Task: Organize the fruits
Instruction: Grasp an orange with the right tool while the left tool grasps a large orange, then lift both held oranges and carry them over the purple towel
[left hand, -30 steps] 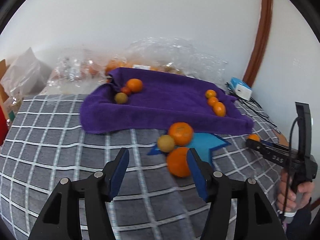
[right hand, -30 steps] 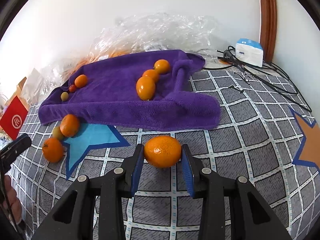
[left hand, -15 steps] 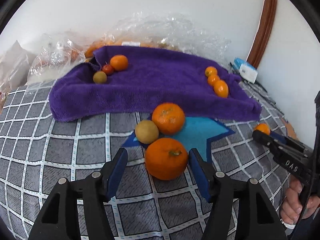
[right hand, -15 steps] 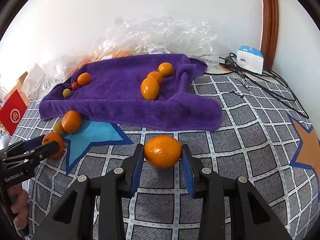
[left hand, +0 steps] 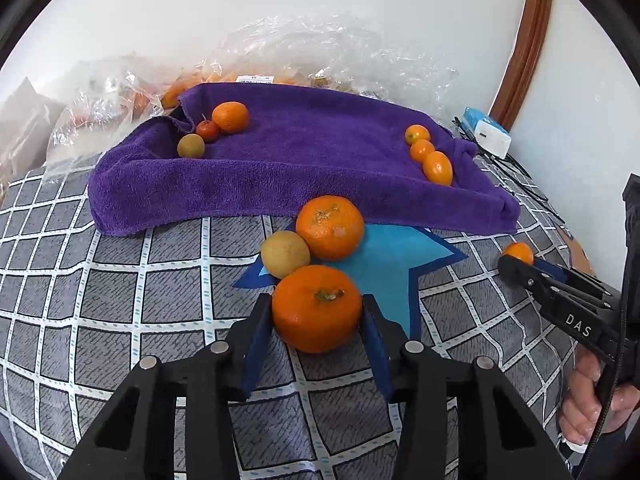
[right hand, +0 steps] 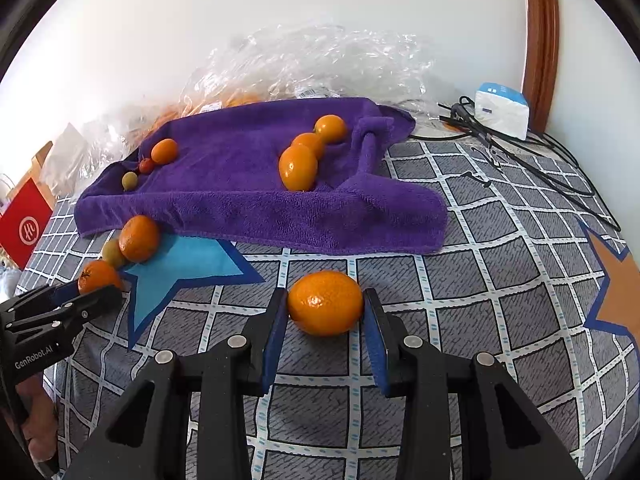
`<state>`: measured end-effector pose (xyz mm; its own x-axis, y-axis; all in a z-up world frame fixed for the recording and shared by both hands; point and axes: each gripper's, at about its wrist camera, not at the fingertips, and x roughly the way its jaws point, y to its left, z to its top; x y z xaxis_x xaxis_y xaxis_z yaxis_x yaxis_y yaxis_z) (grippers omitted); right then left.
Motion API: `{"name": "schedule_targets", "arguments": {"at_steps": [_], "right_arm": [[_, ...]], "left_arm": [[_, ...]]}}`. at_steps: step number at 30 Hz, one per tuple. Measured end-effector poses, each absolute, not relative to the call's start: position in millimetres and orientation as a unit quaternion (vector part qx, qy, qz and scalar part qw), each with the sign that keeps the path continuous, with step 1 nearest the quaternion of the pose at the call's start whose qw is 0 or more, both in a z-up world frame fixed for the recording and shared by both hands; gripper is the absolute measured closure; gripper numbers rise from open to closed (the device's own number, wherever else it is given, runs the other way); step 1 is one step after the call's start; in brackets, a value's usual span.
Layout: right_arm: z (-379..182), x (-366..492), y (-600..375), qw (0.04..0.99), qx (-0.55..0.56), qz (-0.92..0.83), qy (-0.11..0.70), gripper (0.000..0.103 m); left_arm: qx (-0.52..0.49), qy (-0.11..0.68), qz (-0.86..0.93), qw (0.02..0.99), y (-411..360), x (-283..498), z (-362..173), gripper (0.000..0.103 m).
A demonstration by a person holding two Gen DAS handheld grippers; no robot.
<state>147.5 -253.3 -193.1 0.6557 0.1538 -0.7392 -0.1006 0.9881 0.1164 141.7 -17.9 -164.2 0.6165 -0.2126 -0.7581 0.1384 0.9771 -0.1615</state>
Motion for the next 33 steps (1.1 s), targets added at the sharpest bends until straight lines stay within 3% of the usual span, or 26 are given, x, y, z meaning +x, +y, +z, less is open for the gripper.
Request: {"name": "schedule_targets", "arguments": {"at_steps": [33], "right_arm": [[-194, 148, -252, 0.908, 0.032, 0.072, 0.412, 0.066]], "left_arm": [[-0.044, 0.344, -0.096, 0.933, -15, 112, -141, 0.063]]}}
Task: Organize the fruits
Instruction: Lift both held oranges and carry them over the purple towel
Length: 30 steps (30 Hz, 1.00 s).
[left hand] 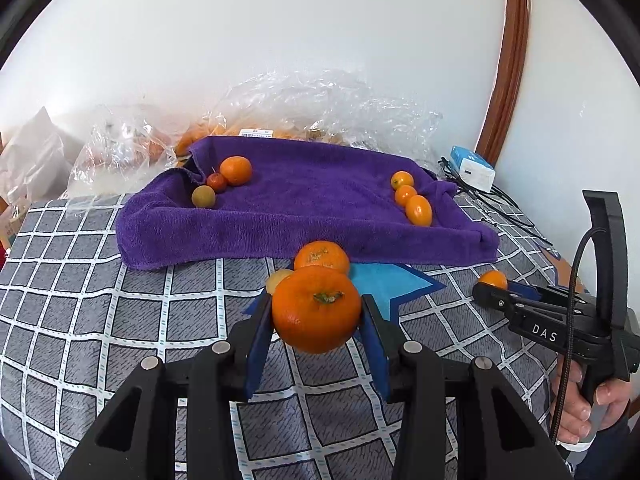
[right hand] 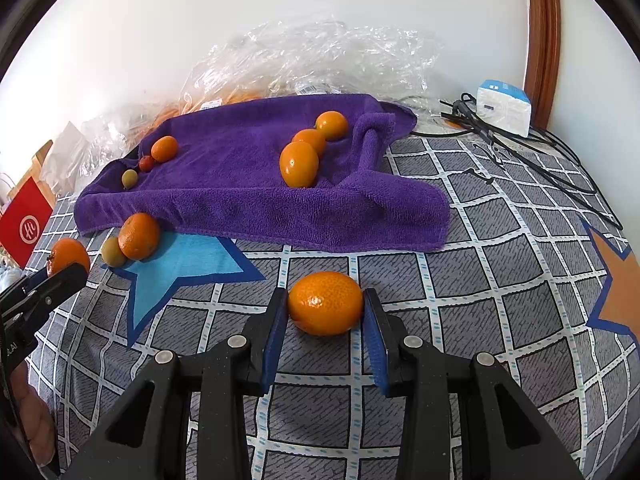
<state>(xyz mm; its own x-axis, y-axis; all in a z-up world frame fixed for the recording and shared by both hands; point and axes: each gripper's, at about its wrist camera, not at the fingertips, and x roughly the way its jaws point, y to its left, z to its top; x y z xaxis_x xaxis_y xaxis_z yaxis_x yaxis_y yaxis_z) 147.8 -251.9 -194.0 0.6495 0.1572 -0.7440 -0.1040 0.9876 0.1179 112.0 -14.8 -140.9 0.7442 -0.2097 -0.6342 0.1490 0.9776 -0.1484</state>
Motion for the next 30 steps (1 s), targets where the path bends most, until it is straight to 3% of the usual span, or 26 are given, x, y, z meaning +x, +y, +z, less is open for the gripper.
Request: {"name": "schedule_targets", "arguments": {"at_steps": [30], "right_arm": [[-189.8, 145.9, -250.5, 0.91, 0.032, 0.069, 0.407, 0.066]], "left_arm": [[-0.073, 0.323, -0.09, 0.939, -5.4, 106.5, -135.6, 0.063]]}}
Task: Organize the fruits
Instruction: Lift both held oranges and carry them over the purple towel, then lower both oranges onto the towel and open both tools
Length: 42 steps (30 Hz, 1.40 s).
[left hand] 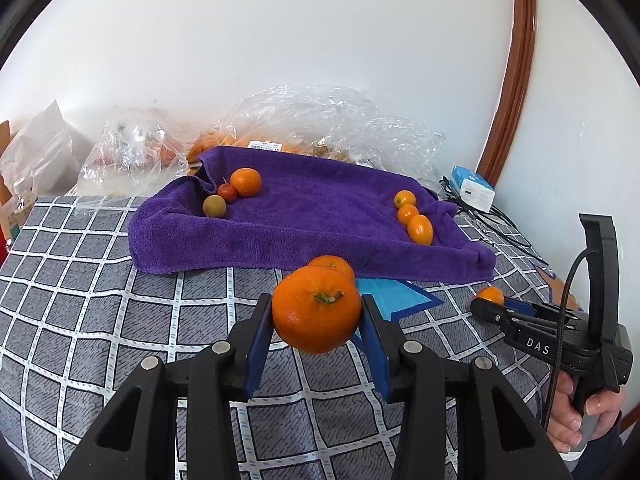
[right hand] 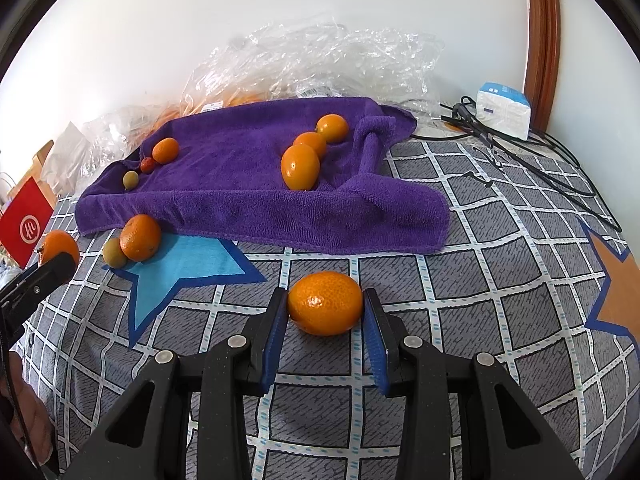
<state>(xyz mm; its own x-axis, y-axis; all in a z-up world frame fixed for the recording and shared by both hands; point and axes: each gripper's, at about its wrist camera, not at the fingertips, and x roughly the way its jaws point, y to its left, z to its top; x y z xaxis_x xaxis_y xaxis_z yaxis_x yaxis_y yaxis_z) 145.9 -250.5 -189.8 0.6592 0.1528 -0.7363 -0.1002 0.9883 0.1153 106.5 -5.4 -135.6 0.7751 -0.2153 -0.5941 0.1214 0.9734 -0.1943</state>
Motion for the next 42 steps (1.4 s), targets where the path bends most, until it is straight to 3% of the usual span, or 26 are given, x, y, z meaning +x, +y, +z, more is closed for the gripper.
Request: {"name": "schedule_targets", "arguments": {"at_steps": [23, 42], "right_arm": [[-178, 138, -254, 0.921, 0.035, 0.08, 0.379, 0.066], [-97, 225, -227, 0.932, 0.015, 0.11, 0.344, 0.066]], "left_arm": [[-0.118, 0.323, -0.075, 0.936, 12, 110, -134, 0.063], [-0.121, 0.316, -0.033, 0.94, 61, 183, -68, 0.063]]}}
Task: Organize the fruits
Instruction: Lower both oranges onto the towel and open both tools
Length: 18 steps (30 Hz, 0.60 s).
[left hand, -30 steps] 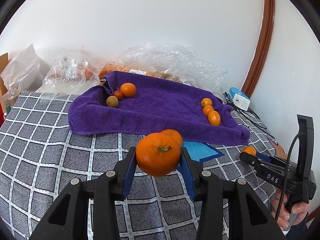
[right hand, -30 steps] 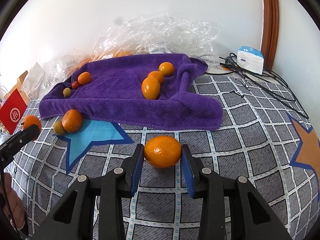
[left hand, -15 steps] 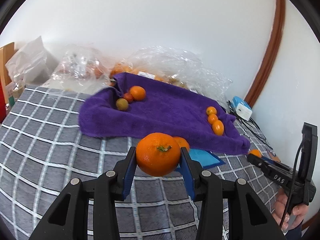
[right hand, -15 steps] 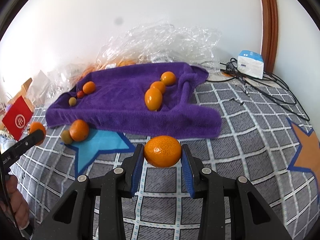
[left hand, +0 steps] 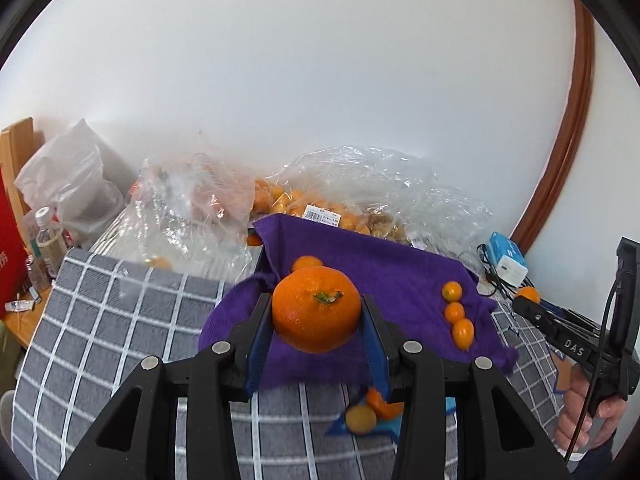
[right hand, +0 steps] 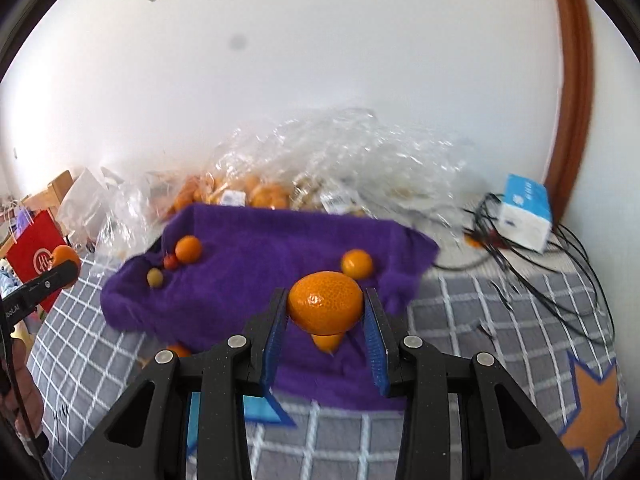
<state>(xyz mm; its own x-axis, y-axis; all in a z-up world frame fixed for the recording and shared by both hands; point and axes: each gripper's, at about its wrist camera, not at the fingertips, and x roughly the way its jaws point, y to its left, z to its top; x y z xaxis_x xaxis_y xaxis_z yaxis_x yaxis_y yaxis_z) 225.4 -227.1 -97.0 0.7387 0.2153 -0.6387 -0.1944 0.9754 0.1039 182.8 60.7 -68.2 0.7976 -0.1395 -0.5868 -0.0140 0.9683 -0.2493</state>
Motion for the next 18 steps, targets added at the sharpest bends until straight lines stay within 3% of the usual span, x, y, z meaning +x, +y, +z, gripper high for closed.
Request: {"name": "schedule_targets", "arguments": {"at_steps": [18], "right_arm": [[-173, 294, -176, 0.893, -0.036, 0.154, 0.421, 0.066]], "left_arm": [[-0.115, 0.422, -0.022, 0.899, 45, 260, -130, 0.063]]}}
